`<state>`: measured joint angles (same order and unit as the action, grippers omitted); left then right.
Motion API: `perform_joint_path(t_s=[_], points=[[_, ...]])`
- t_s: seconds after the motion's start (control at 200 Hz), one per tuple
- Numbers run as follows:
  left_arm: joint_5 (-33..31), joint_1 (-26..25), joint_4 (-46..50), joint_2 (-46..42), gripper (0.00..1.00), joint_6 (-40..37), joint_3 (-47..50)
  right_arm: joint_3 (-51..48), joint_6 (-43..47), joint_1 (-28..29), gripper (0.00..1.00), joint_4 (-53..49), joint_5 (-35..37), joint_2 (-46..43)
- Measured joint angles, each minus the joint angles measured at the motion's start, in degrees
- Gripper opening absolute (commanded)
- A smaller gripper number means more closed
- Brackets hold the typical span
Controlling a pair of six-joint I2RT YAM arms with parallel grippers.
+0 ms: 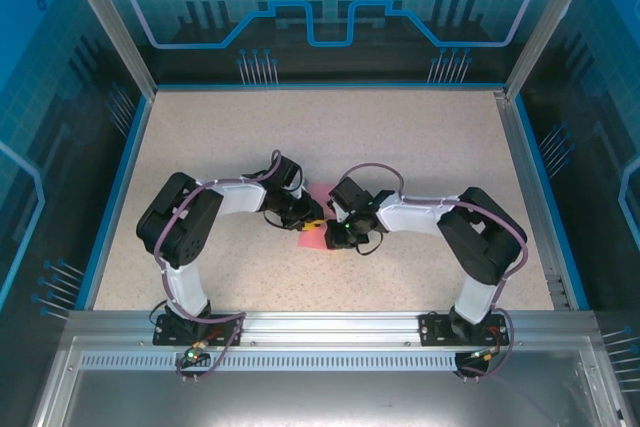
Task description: Fold a paper plane with a square sheet of paper (pick it up from the middle)
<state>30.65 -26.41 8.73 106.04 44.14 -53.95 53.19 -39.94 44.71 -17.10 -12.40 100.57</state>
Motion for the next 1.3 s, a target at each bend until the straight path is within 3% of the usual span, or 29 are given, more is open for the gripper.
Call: perform_joint_path(t_s=[0.4, 0.71, 1.296], points=[[0.0, 0.0, 0.0, 0.0, 0.24, 0.6, 0.0, -1.3, 1.5, 0.0, 0.11, -6.0, 1.2, -4.9], [0.0, 0.0, 0.0, 0.0, 0.24, 0.6, 0.0, 4.3, 1.4, 0.0, 0.10, -3.6, 1.0, 0.0], [0.2, 0.0, -1.5, -2.9, 0.30, 1.5, -0.9, 4.6, 1.4, 0.0, 0.10, -4.3, 2.0, 1.7]])
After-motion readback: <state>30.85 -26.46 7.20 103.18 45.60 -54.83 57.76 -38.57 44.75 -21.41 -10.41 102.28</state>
